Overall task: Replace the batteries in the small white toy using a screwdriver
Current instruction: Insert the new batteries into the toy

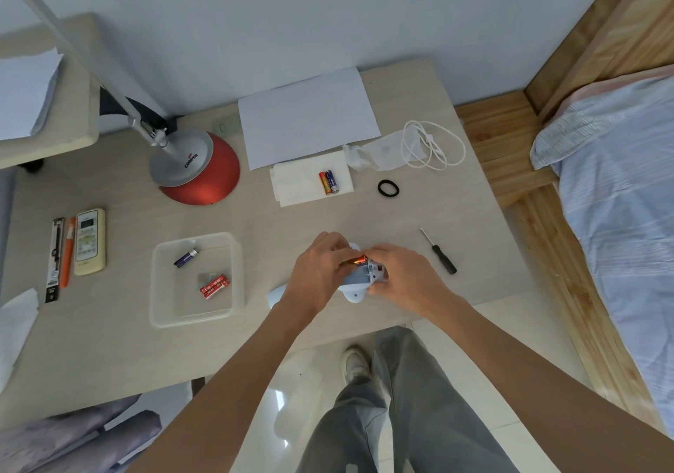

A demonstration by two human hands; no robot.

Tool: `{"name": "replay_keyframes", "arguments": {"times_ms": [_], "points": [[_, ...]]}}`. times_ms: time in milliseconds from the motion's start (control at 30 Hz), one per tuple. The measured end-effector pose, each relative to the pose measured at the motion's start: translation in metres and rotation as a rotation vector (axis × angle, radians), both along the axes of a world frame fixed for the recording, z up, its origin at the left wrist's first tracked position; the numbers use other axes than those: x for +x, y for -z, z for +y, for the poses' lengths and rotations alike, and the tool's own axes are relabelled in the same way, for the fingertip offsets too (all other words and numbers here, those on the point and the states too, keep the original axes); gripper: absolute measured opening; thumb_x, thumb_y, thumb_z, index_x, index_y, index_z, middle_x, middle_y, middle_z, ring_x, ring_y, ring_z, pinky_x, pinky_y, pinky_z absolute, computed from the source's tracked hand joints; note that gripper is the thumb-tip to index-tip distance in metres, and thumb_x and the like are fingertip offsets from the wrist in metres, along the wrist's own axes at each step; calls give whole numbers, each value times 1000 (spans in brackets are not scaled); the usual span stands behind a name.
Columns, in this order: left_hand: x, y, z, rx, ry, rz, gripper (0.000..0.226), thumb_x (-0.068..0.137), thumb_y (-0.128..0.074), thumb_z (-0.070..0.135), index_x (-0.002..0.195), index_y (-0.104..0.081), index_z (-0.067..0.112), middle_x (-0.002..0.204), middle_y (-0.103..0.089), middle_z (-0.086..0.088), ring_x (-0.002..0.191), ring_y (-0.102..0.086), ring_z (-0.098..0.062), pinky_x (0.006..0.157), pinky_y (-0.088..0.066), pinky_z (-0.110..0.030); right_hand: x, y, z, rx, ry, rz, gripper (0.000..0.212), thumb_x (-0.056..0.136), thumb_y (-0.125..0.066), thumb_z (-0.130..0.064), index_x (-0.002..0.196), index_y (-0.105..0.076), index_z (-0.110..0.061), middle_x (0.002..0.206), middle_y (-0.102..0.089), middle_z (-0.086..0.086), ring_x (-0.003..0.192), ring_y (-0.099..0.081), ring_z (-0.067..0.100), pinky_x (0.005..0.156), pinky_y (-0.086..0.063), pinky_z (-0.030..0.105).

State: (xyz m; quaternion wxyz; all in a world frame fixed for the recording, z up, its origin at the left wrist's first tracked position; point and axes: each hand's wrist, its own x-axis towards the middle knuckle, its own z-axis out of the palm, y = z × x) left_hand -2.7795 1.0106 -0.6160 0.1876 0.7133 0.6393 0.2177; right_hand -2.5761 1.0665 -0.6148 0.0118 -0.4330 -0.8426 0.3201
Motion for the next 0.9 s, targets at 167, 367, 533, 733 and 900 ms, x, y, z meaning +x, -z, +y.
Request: {"name": "replay_keyframes", "arguments": {"times_ms": [167,367,533,733,900], "points": [[1,-5,5,-101,-107,-129,28,84,-87,18,112,-82,16,101,-67,-1,90,-62,-20,75,-58,-40,0,0,1,-2,0,-3,52,79,-83,-38,127,-65,-32,106,-69,-10,85,-65,13,76,-60,34],[-1,3,10,-279,-278,-321,57,71,-93,49,120,-79,22,106,-72,5,92,-71,-12,84,-62,-31,0,0,0,-2,-2,-17,45,78,-84,-36,119,-68,-27,102,-68,-9,84,-65,16,74,-60,37],[3,6,16,-487,-357,-424,60,70,-96,48,120,-78,21,111,-80,5,96,-74,-7,90,-62,-28,-2,-1,0,-9,8,-26,47,78,-84,-34,121,-67,-27,104,-68,-8,87,-66,17,74,-59,35],[-2,6,19,-558,-400,-510,41,68,-98,37,104,-83,24,98,-82,9,89,-77,-9,86,-65,-36,-2,-3,0,-19,7,-12,50,76,-84,-35,123,-68,-29,103,-68,-10,85,-64,15,73,-58,34],[-1,6,16,-540,-418,-537,39,67,-100,33,101,-84,24,96,-82,7,88,-78,-12,86,-66,-41,-3,-4,-1,-31,15,-2,49,75,-83,-35,121,-68,-31,101,-67,-8,84,-64,17,73,-59,38]]}}
